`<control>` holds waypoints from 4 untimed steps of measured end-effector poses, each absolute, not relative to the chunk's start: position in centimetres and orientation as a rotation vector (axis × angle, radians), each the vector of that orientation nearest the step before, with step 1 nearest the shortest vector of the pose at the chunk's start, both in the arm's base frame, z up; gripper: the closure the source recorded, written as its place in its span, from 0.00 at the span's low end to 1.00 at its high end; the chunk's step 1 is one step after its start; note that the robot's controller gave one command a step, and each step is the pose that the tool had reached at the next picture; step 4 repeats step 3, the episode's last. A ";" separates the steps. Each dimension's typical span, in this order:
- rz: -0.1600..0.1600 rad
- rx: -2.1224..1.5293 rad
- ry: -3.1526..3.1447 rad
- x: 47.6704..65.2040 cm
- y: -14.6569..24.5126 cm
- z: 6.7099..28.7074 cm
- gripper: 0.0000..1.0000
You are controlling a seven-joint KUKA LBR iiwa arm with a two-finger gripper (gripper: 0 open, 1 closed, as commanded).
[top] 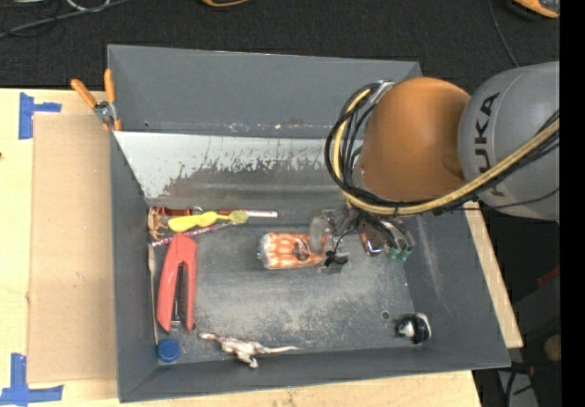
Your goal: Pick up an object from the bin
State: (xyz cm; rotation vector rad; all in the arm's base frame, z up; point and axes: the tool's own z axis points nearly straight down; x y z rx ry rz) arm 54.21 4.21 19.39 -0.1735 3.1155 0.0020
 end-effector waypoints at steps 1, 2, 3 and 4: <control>0.001 -0.360 3.099 55.2 5.9 12.7 1.00; 0.001 -0.402 3.106 54.9 5.6 15.1 1.00; 0.003 -0.480 3.094 55.2 5.1 22.8 1.00; 0.003 -0.480 3.094 55.2 5.1 22.8 1.00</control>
Offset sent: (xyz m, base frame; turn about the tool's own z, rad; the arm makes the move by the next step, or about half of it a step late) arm 0.0118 -0.0049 0.1321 -0.0864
